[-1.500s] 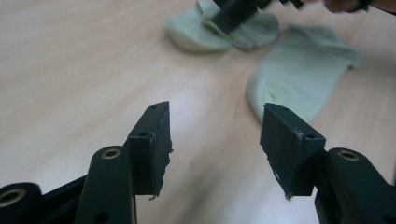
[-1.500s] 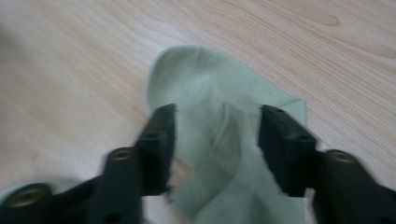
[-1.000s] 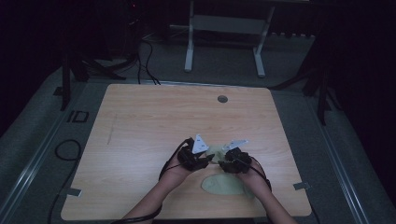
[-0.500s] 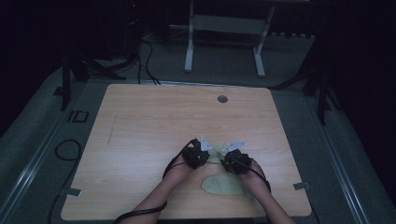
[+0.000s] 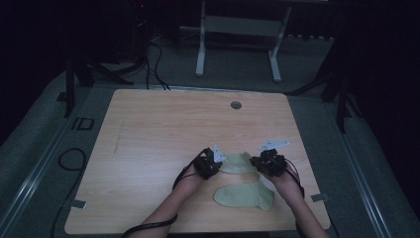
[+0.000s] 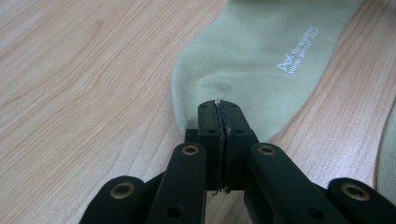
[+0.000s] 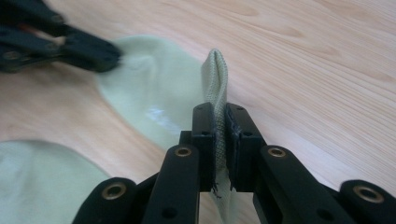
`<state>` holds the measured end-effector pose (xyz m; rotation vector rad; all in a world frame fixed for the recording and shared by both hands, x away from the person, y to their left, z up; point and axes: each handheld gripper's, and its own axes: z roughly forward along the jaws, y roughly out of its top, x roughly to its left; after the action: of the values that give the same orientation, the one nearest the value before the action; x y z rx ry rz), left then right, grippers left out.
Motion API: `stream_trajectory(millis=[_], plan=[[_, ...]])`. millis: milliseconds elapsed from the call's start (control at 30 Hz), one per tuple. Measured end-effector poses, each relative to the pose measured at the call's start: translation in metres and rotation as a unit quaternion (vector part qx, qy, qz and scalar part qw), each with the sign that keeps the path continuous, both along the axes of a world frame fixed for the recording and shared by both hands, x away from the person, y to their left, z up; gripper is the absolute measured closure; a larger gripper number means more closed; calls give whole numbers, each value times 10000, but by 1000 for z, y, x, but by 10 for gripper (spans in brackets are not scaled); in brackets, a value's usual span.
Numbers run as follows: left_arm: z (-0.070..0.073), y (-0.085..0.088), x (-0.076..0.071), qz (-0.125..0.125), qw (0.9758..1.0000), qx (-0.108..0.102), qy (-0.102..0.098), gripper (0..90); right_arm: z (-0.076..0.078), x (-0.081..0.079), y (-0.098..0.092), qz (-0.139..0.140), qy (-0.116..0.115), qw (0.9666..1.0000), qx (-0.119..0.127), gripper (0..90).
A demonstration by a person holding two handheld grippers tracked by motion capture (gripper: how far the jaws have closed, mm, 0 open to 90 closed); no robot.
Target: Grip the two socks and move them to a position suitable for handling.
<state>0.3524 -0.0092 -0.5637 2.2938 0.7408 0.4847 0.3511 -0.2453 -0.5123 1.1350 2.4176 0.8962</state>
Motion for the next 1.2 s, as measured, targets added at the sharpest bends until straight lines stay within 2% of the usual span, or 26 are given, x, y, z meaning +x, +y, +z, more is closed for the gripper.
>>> stream_trajectory(millis=[100, 300, 433, 567, 733, 933, 1100, 1200], plan=[[0, 0, 1, 31, 10000, -17, 34, 875, 0, 5, -11, -183, 29, 9998, 16, 827], [0, -1, 1, 27, 10000, 4, 22, 876, -5, 8, -26, -367, 92, 9993, 3, 824], [0, -1, 1, 19, 10000, -1, 19, 875, -10, 13, -35, -437, 176, 9989, 26, 730], [0, -1, 1, 17, 10000, 7, 10, 875, -12, 13, -34, -409, 159, 9990, 16, 718], [1, -3, 1, 57, 10000, 27, 40, 874, -20, 17, -27, -286, 191, 9994, -21, 787], [0, -2, 3, 92, 9998, -103, 121, 874, -35, 29, -21, -326, 258, 9986, -315, 804], [1, -2, 6, 104, 9998, -115, 158, 869, -35, 38, -26, -414, 288, 9985, -228, 804], [1, -4, 7, 169, 9995, -168, 228, 863, -33, 41, -24, -362, 329, 9983, -313, 786]])
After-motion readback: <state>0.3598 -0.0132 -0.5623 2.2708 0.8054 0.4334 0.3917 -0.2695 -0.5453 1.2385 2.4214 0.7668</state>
